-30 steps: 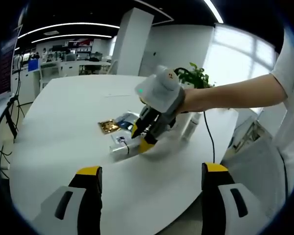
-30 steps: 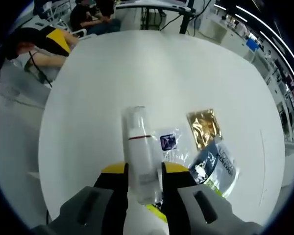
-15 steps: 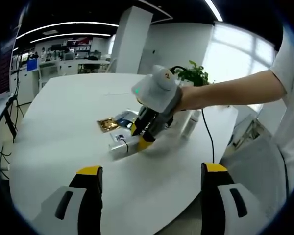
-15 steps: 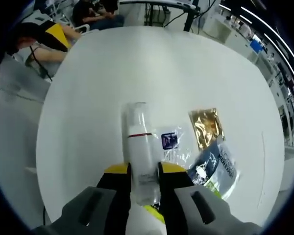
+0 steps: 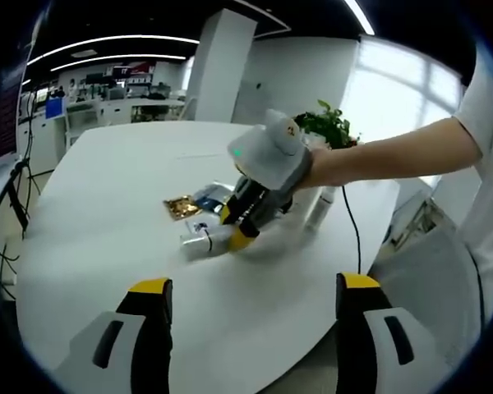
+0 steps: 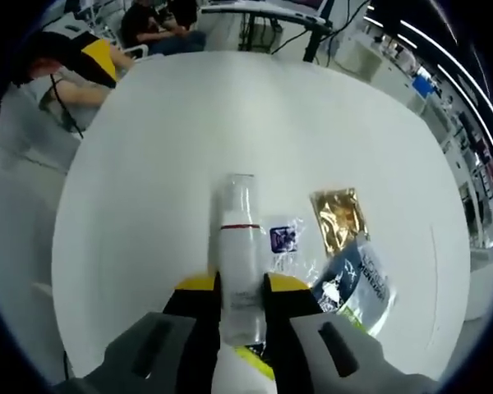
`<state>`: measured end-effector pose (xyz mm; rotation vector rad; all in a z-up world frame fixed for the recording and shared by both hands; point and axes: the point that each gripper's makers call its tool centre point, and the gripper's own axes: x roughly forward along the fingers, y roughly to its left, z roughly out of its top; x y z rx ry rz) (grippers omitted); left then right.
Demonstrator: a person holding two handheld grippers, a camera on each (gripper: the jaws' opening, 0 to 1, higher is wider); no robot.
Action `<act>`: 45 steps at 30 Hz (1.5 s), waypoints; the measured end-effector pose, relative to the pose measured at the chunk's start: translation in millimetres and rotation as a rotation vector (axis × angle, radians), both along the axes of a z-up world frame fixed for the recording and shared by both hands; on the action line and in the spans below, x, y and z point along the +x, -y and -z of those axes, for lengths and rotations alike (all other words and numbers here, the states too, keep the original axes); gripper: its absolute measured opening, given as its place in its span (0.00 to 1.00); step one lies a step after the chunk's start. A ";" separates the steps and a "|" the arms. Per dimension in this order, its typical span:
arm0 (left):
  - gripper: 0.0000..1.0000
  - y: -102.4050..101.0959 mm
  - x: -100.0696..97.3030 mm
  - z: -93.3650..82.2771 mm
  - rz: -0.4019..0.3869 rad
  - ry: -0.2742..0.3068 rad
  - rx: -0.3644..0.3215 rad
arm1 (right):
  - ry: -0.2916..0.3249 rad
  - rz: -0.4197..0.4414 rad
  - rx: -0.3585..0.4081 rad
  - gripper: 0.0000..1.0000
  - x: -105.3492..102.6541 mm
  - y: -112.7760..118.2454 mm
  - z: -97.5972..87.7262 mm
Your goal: Arrange the skincare products in the storage area until every visible bottle or jar stands upright without overlapping.
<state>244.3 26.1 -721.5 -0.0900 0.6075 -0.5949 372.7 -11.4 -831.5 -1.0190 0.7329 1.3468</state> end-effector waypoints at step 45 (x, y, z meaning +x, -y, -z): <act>0.68 36.1 -1.3 -32.3 -0.126 -0.027 -0.312 | 0.069 0.354 0.518 0.19 -83.5 37.3 -112.3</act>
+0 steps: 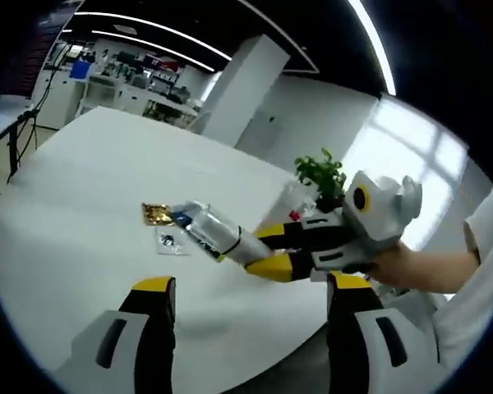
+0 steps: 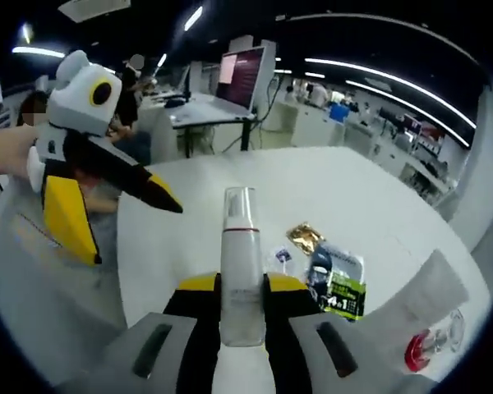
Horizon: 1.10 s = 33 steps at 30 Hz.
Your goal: Arrange the skincare products in the storage area until every visible bottle or jar stands upright without overlapping.
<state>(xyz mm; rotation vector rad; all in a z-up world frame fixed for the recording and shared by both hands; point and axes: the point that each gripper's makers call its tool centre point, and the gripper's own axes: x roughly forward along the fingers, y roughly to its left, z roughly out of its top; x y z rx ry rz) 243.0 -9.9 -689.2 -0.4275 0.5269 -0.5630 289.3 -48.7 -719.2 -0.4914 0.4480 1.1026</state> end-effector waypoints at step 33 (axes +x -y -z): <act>0.35 27.0 12.2 -22.5 -0.050 0.006 -0.168 | 0.060 0.062 0.148 0.19 -49.1 5.6 -43.5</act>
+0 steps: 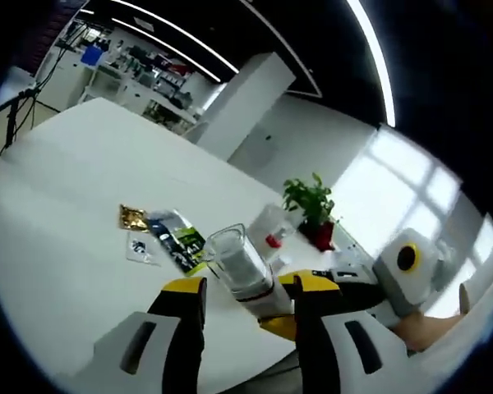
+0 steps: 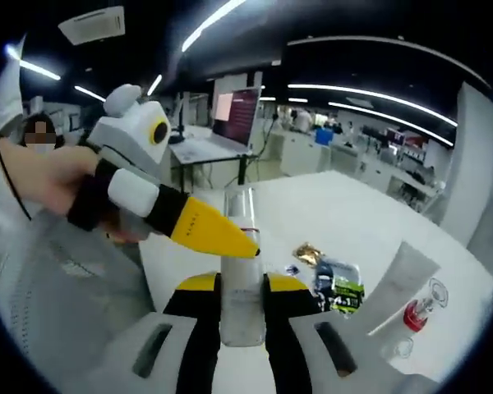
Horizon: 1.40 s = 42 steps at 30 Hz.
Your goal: Arrange the skincare products in the storage area until every visible bottle or jar stands upright without overlapping.
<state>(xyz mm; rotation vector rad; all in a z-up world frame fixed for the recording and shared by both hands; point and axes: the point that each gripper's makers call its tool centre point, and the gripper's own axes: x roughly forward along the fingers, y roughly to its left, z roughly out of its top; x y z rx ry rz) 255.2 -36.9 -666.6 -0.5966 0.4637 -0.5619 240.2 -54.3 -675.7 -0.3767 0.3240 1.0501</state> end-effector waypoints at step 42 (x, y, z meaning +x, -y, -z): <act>0.16 25.9 -75.3 -113.6 0.666 0.402 -0.185 | -0.466 -0.360 0.372 0.23 -81.8 -9.3 -90.9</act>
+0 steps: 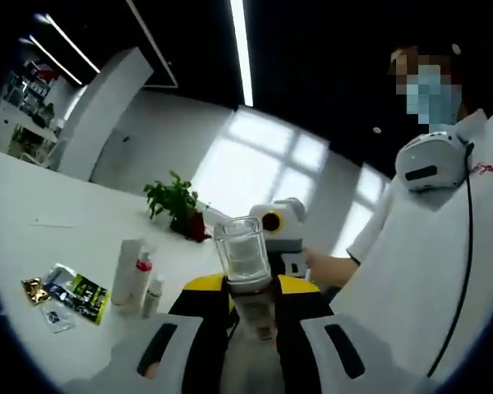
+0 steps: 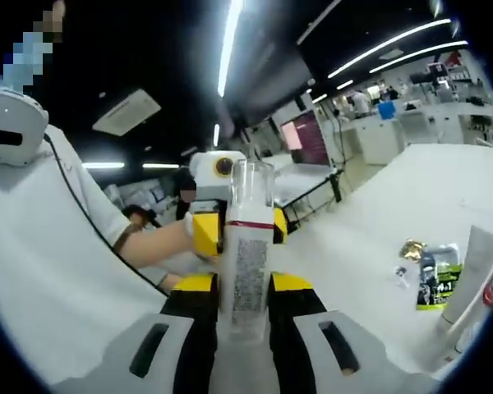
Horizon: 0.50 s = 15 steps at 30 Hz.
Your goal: Arrange the skincare products in the storage area until every visible bottle or jar stands upright without overlapping.
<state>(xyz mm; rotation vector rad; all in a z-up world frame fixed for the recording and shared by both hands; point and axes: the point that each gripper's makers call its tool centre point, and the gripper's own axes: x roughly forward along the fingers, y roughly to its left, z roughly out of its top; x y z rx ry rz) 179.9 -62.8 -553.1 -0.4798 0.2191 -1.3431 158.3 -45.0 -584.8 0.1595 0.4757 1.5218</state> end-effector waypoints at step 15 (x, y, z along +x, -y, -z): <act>0.18 -5.6 31.2 5.2 -0.186 -0.085 -0.024 | 0.101 0.205 -0.074 0.20 30.1 0.4 4.0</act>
